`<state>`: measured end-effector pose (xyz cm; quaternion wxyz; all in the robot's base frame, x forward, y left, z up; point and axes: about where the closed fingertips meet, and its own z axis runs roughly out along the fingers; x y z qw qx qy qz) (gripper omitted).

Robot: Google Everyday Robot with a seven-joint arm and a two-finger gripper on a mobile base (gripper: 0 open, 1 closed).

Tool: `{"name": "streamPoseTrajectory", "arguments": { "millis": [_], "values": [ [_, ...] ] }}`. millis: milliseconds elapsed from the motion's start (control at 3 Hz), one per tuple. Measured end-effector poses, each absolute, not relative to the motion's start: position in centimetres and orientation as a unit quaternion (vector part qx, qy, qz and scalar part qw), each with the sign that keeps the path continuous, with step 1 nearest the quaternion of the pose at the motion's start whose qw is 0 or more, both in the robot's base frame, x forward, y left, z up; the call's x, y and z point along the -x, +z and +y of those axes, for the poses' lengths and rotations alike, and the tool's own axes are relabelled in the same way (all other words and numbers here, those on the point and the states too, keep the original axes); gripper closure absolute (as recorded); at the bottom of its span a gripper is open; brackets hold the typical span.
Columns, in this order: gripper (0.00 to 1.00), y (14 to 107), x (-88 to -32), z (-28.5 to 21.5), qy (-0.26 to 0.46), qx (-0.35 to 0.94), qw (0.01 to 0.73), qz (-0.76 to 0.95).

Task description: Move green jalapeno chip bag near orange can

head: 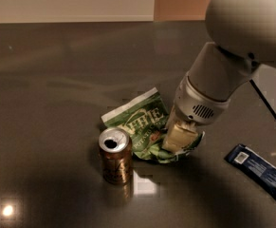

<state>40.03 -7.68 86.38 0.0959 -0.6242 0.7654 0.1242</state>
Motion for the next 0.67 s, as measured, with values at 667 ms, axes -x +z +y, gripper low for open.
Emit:
{"name": "streamPoseTrajectory", "arguments": {
  "millis": [667],
  "values": [
    [0.36, 86.15, -39.95, -6.38, 0.124, 0.641, 0.093, 0.752]
  ]
}}
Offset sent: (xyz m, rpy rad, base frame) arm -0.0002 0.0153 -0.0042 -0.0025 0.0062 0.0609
